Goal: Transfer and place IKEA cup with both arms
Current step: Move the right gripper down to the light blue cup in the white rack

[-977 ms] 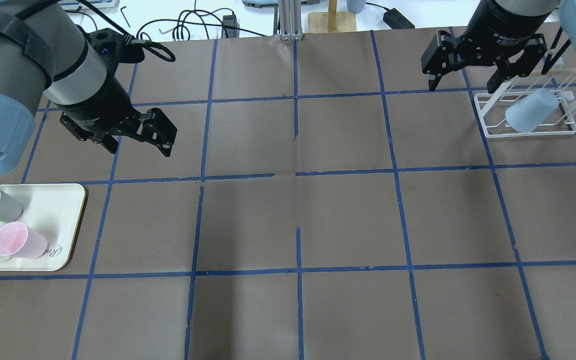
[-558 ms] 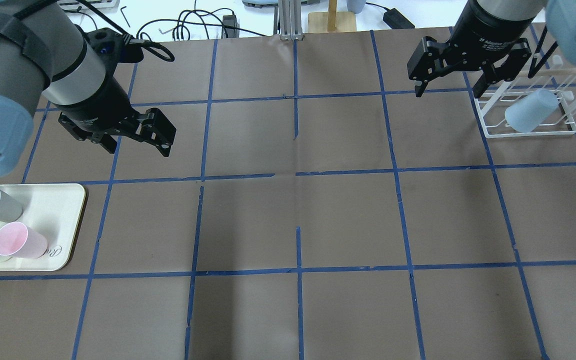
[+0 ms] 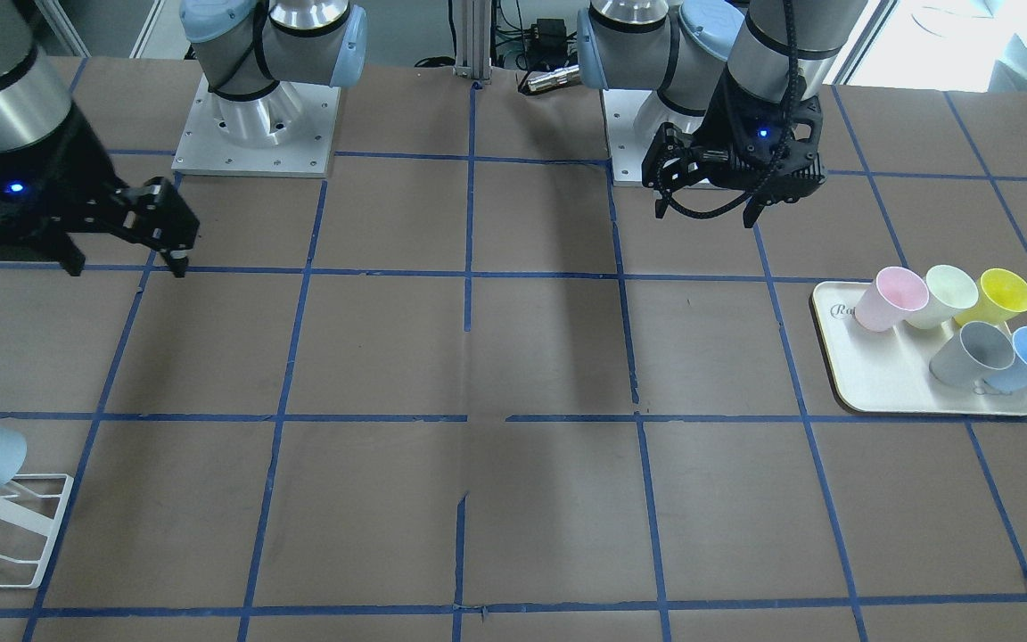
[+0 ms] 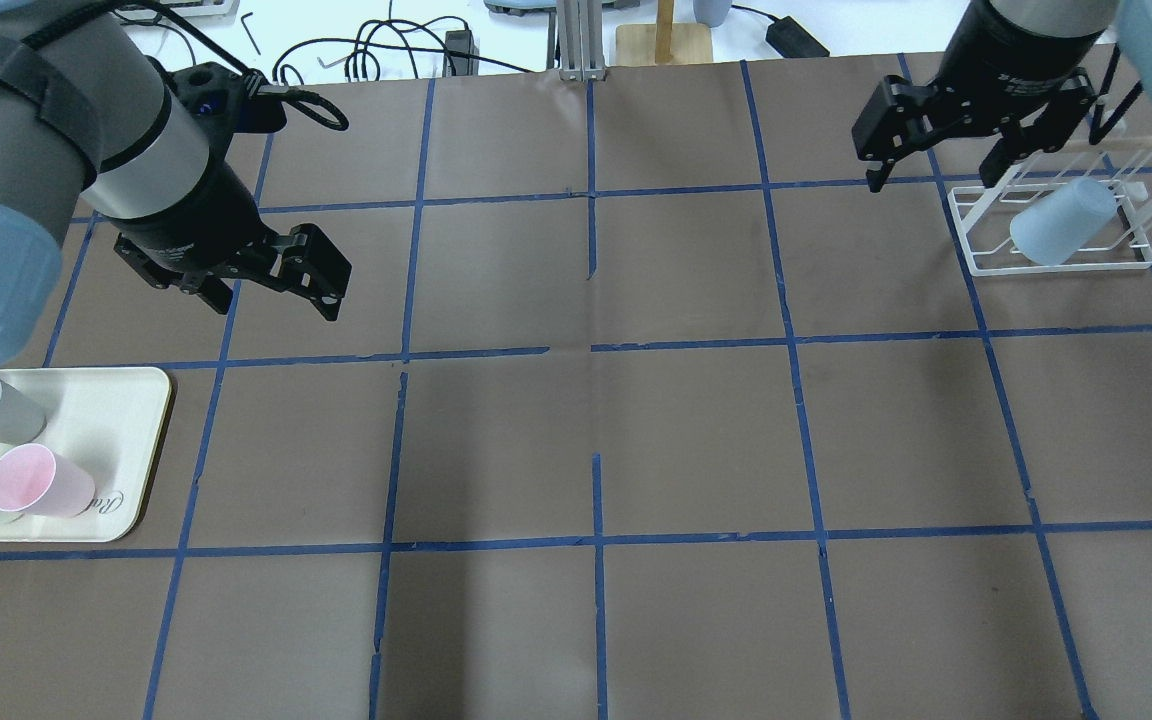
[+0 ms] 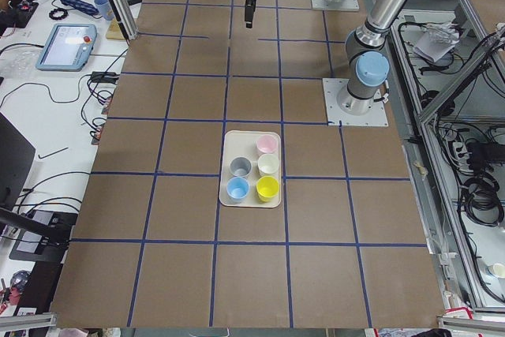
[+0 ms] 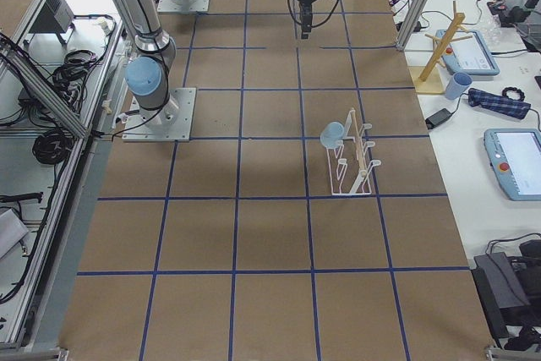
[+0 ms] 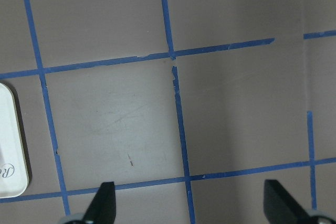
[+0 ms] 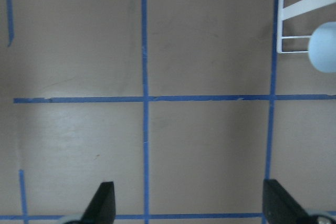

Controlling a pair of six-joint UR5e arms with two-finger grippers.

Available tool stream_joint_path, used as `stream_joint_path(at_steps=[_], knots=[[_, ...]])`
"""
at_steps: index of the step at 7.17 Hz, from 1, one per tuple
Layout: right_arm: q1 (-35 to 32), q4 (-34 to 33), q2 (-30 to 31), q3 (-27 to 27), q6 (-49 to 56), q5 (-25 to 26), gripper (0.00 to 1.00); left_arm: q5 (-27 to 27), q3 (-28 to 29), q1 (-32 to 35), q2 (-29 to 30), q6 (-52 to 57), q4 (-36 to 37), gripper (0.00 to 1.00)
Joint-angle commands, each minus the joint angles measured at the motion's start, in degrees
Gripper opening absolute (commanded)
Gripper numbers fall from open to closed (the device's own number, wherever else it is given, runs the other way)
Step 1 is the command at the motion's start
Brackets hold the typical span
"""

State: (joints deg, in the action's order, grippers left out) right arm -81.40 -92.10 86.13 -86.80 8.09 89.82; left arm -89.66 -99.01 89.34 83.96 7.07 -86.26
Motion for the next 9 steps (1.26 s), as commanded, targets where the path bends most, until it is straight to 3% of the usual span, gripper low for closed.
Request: stream_joint_path(at_steps=[1,4,7,9], knots=[[10.7,-1.5,-3.3,-0.2,8.7,0.4,1.0,0.3,0.0,-0.6,0.2,-0.1,0.1,1.0],[17.0,-11.1,-10.9,-1.2,15.8,-1.5,1.0,-0.4,-0.2,-0.6,0.9,-0.2,0.3,1.0],[21.3,-15.4,-14.7,-1.5,17.8,-3.1,1.0,0.4,0.2,-0.7,1.6,-0.6,0.6,1.0],[21.3,-16.2,-16.2,-1.6,16.2,-4.4,1.0,8.3,0.8,-0.7,1.6,-1.2,0.6,1.0]])
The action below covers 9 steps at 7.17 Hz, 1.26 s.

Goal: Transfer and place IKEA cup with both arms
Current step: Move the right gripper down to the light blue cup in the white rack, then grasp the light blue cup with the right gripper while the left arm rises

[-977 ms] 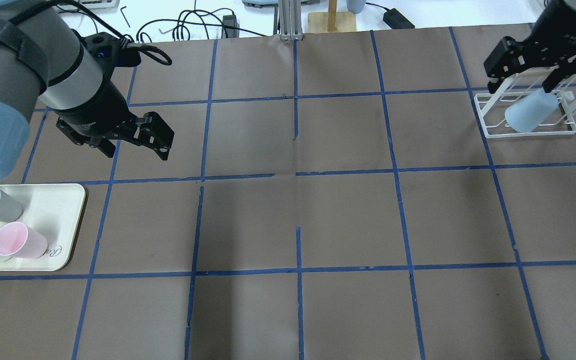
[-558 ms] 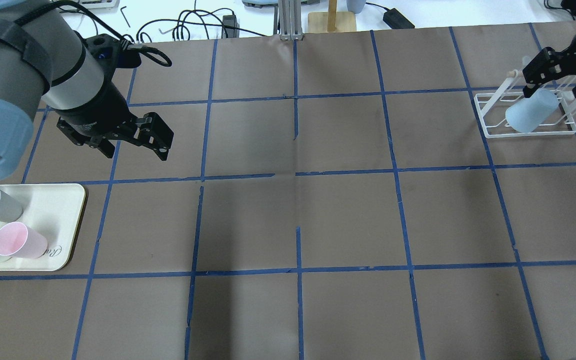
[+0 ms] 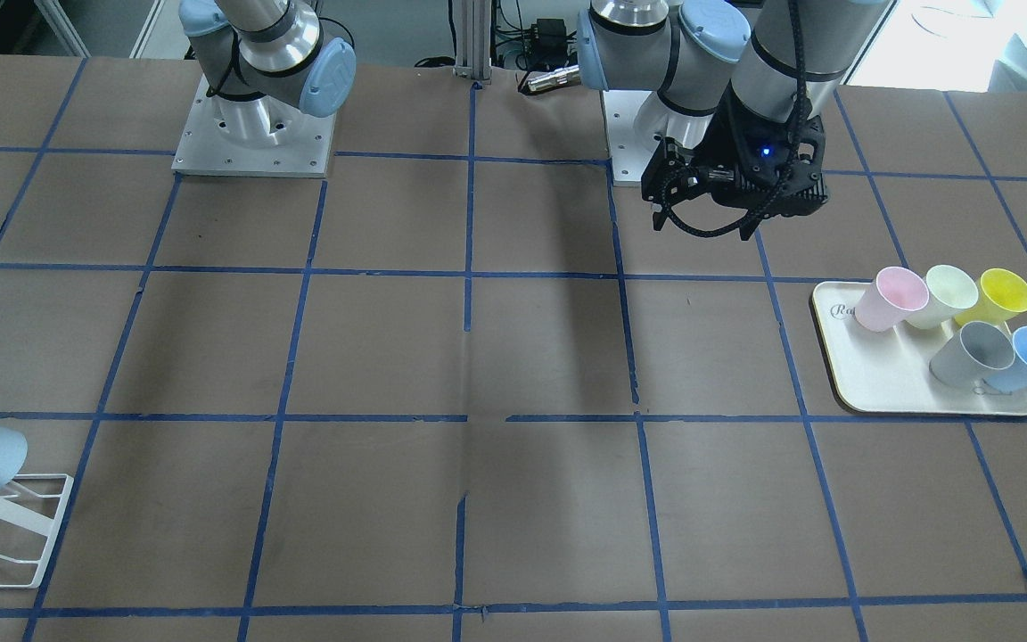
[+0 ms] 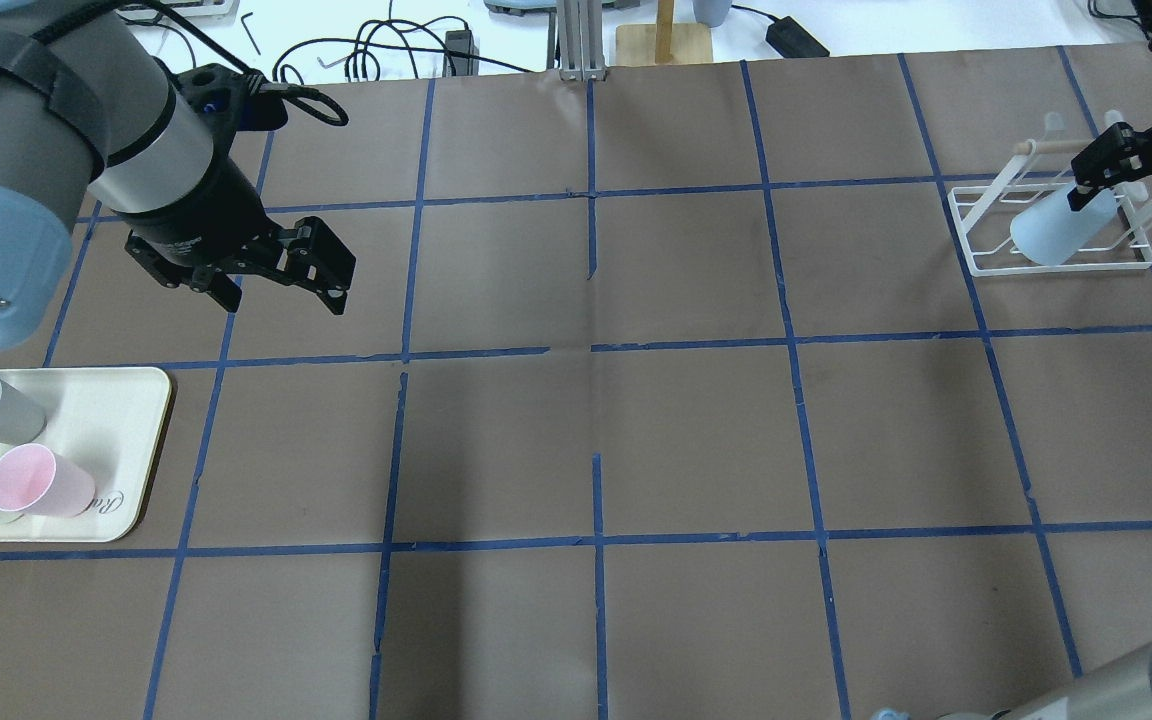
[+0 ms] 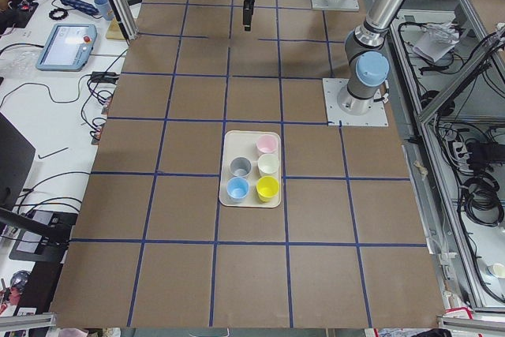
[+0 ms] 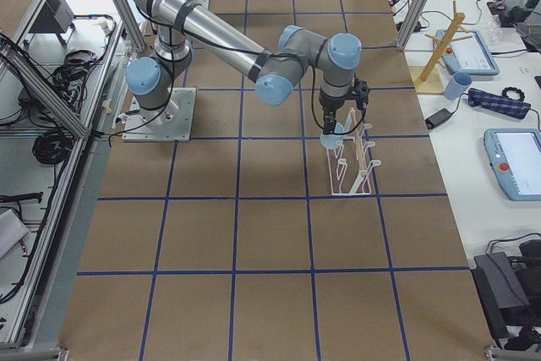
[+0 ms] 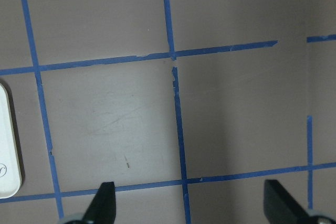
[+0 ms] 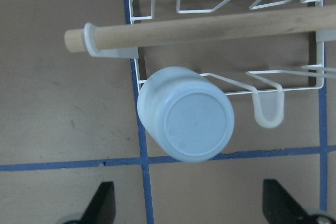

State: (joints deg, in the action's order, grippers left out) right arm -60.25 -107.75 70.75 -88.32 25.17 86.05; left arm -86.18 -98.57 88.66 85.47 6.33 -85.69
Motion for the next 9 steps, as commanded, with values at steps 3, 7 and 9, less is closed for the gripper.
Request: stream_joint_path(at_steps=[3,7,9], knots=[[0.1,-2.8,-2.7,-0.5,-1.4,-0.8,1.0,28.6,-0.3,-2.2,0.4,-5.9,0.6,1.0],[0.1,-5.1,-4.6,-0.5,-2.2,-2.8,1.0,66.0,-10.3,-9.9,2.5,-3.2,1.0,1.0],[0.1,-8.1,-5.5,-0.5,-2.3,-2.6,0.98,76.0,-17.2,-9.9,4.1,-1.5,6.6,1.0]])
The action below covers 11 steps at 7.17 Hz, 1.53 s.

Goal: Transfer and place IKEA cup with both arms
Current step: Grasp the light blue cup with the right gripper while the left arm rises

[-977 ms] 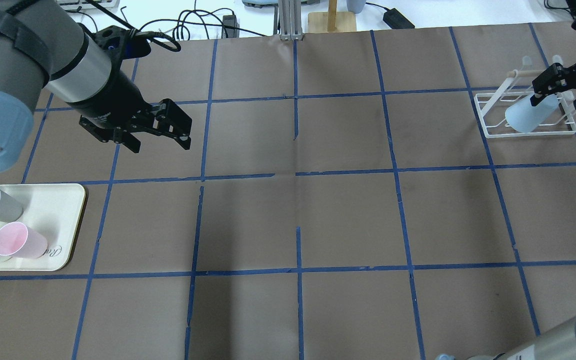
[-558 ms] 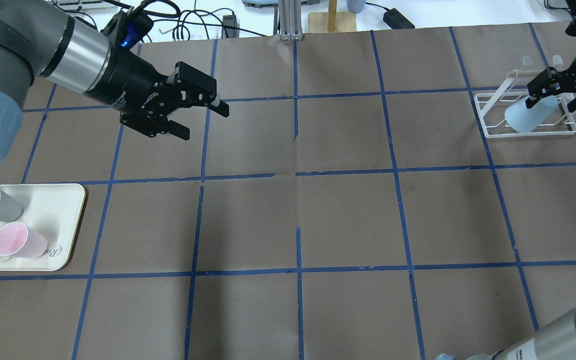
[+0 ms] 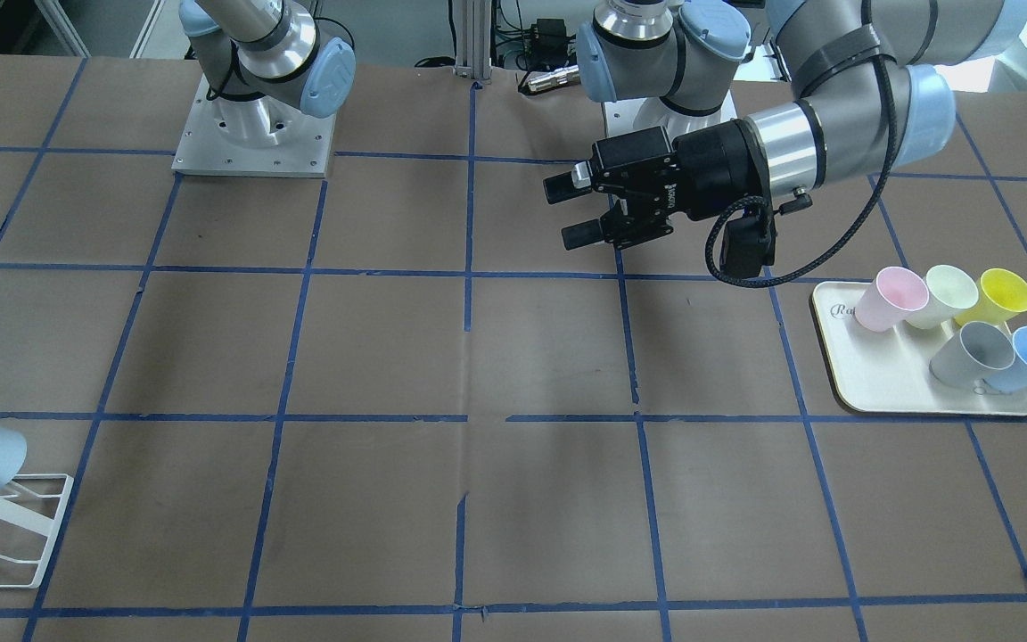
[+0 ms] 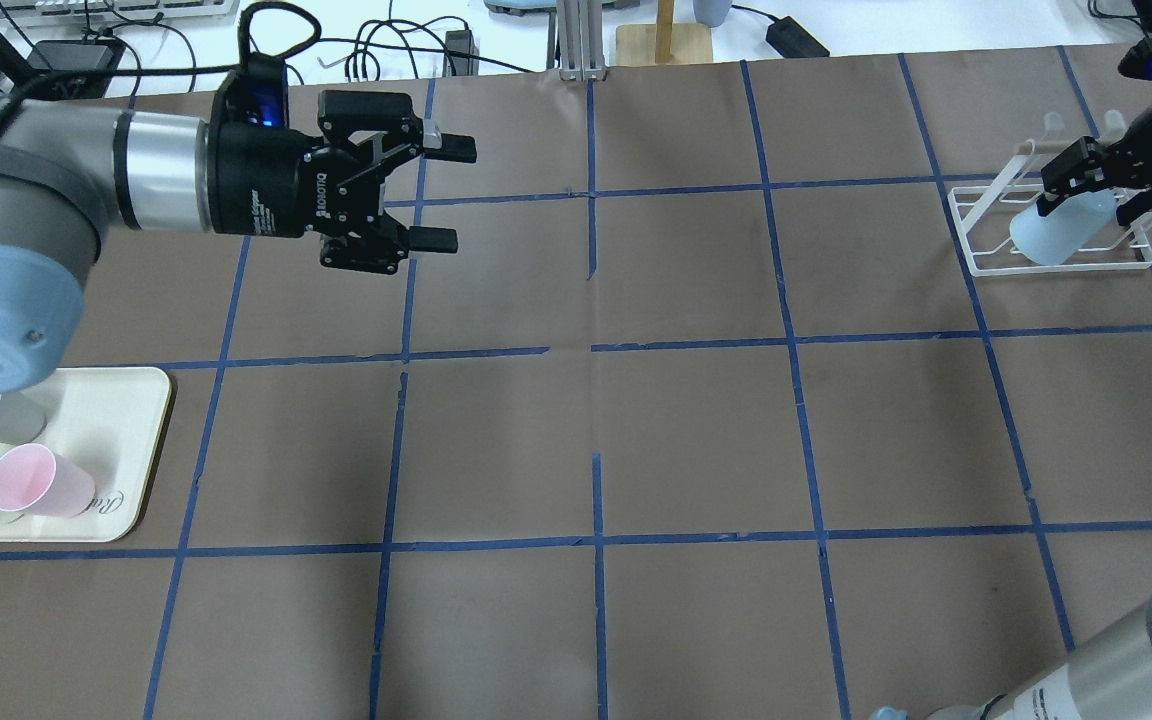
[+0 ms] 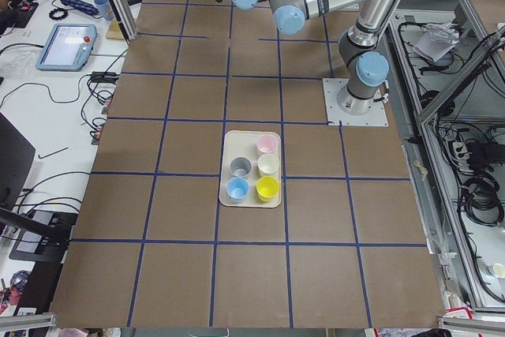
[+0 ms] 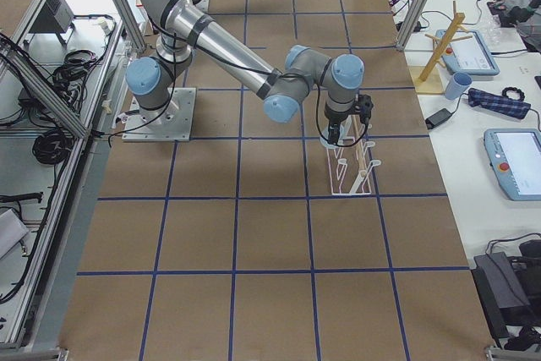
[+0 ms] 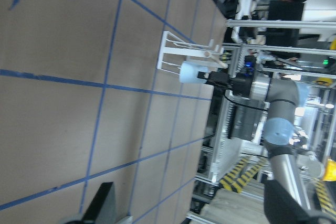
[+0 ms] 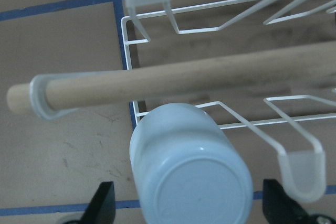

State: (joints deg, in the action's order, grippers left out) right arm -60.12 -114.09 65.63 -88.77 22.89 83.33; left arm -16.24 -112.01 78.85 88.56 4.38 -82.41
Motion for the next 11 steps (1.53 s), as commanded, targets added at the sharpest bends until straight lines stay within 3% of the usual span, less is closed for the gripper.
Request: stream_joint_path(at_steps=[1,2,5,8,10,11], knots=[[0.0,-1.5,-0.4,0.0,0.0,0.3,0.79,7.9,-3.6,0.0,1.5,-0.1,3.7,1.0],[0.0,-1.3,-0.4,0.0,0.0,0.3,0.65,8.9,-3.8,0.0,2.1,-1.6,2.9,1.0],[-0.1,-0.7,0.3,0.1,-0.4,0.3,0.52,8.9,-3.6,0.5,2.4,-6.6,3.7,1.0],[-0.1,4.8,5.1,0.3,-0.2,1.3,0.5,9.1,-3.8,0.9,2.2,-3.3,8.7,1.0],[-0.1,7.1,8.5,1.1,0.3,4.9,0.47,17.2,-5.4,0.6,2.2,-2.0,8.8,1.0],[-0.2,7.7,10.4,1.1,0.3,5.5,0.46,17.3,-6.7,0.7,1.9,-1.8,9.0,1.0]])
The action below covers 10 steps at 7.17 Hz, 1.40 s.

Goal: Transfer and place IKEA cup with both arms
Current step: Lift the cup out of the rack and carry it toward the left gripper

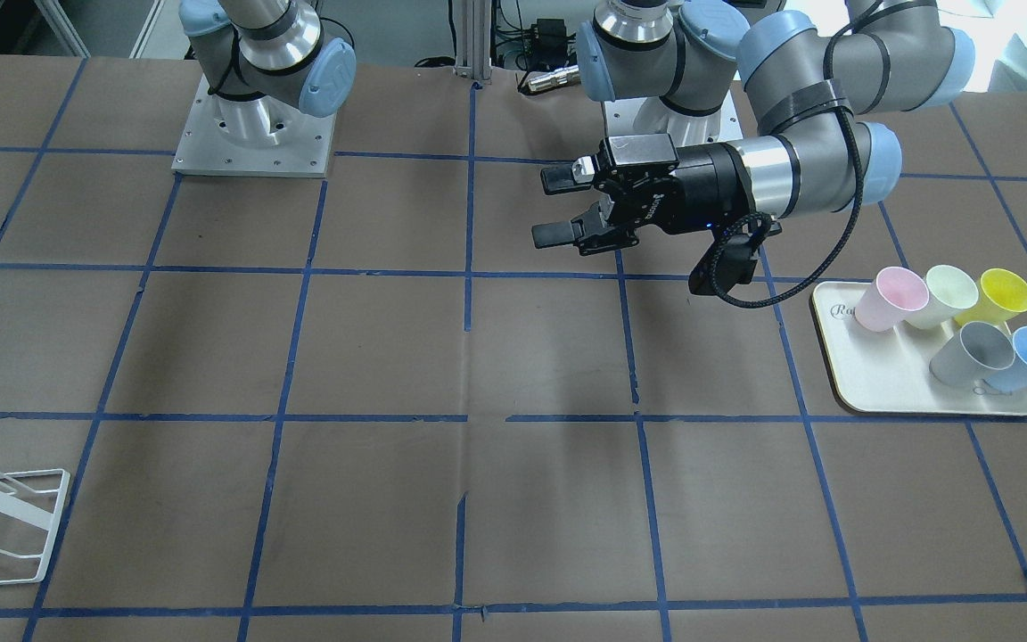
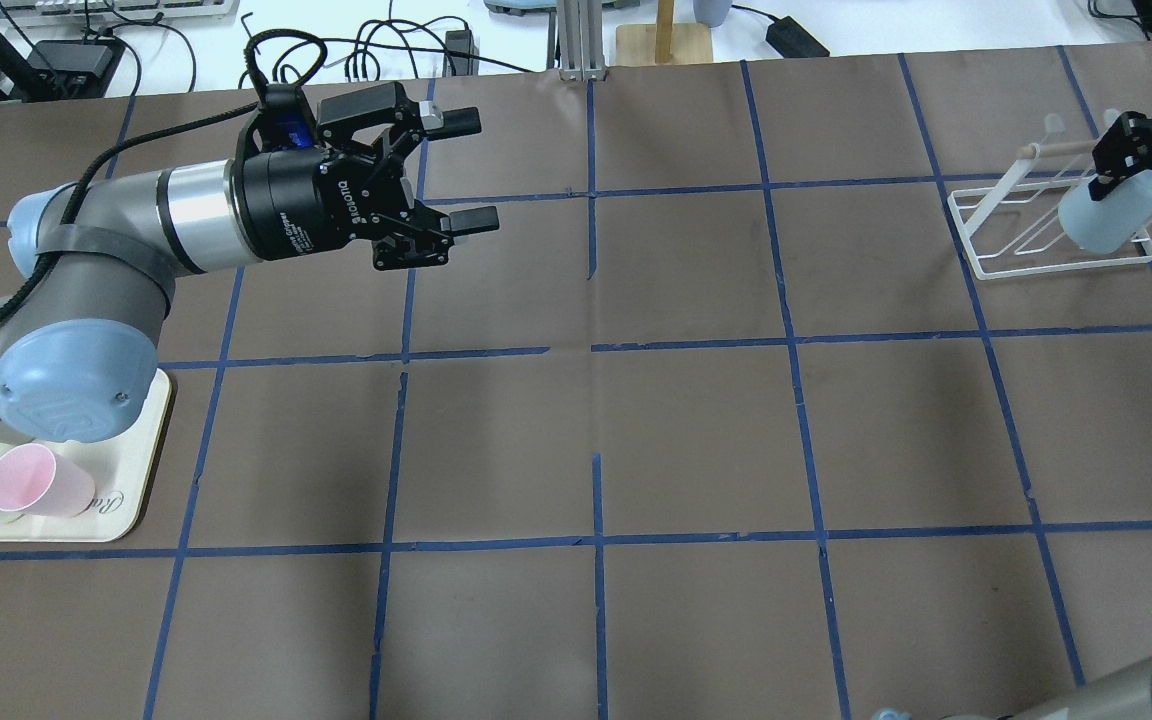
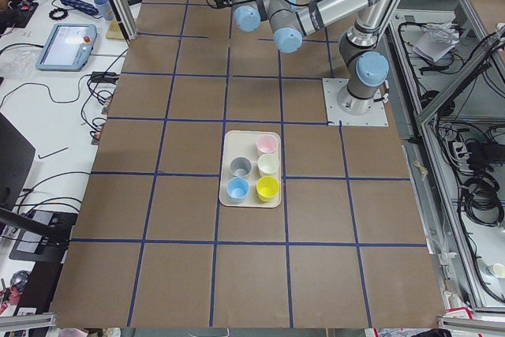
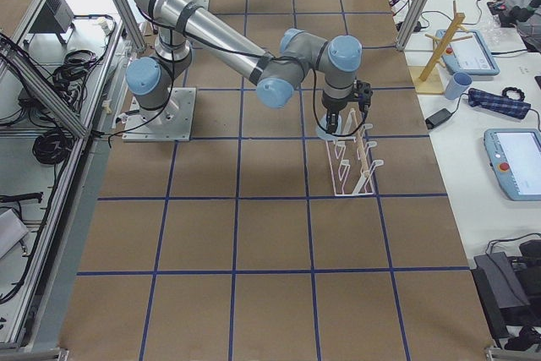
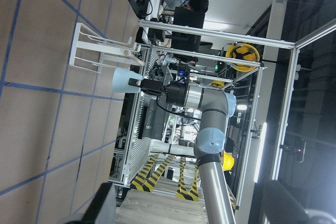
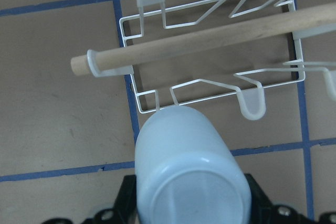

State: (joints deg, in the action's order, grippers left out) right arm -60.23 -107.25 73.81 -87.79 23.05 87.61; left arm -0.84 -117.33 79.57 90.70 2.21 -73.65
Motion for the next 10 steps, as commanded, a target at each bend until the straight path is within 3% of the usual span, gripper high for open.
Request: stream_joint_path(at_steps=[1,3,4,6,8,10], knots=[[-0.5,1.1,4.5,0.0,0.2,2.1,0.46,2.0,-1.8,0.1,-0.7,0.3,1.4,1.0],[-2.9,4.6,6.9,0.3,0.4,-0.7,0.43,1.5,-1.9,0.6,-0.1,0.3,1.4,1.0],[-5.7,8.5,9.1,0.4,-0.2,-5.6,0.39,-2.0,-1.6,0.7,-0.6,-0.3,1.4,1.0],[-7.3,15.7,14.1,-0.1,-0.2,-26.2,0.37,-3.8,-1.3,0.8,-1.0,-0.4,1.5,1.0],[-12.1,17.5,14.2,-0.5,0.8,-39.1,0.3,-3.2,-1.1,0.8,-1.4,-1.2,1.7,1.0],[-20.1,16.6,14.1,-3.8,7.6,-47.1,0.3,-2.9,-0.9,0.8,-1.6,-1.2,1.9,1.0]])
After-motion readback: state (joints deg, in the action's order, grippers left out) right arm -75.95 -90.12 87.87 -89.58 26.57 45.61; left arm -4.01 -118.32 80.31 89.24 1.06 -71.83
